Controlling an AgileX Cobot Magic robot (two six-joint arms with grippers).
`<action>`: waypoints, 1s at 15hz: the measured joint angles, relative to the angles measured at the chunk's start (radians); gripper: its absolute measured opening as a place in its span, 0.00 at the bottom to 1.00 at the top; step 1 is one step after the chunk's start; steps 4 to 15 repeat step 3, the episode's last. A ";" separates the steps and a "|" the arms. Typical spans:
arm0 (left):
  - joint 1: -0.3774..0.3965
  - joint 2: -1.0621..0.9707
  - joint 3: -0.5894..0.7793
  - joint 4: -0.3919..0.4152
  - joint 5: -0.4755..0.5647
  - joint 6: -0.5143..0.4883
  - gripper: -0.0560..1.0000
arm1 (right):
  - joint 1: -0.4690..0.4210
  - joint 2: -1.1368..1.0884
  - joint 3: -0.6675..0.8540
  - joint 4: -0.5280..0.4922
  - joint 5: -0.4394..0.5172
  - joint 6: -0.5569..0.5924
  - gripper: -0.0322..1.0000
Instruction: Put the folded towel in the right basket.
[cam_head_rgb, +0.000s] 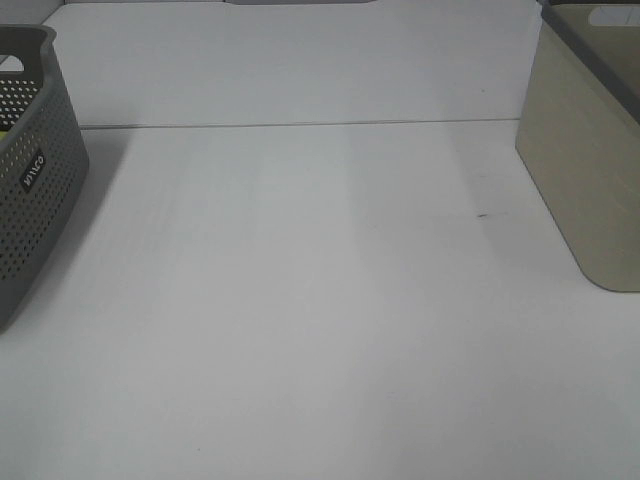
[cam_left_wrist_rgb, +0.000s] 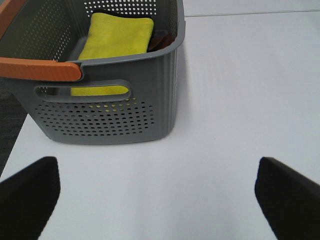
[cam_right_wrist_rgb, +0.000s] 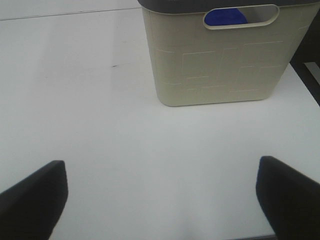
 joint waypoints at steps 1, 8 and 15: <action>0.000 0.000 0.000 0.000 0.000 0.000 0.99 | 0.000 0.000 0.000 0.000 0.000 0.000 0.97; 0.000 0.000 0.000 0.000 0.000 0.000 0.99 | 0.000 0.000 0.000 0.000 0.000 0.000 0.97; 0.000 0.000 0.000 0.000 0.000 0.000 0.99 | 0.000 0.000 0.000 0.000 0.000 0.000 0.97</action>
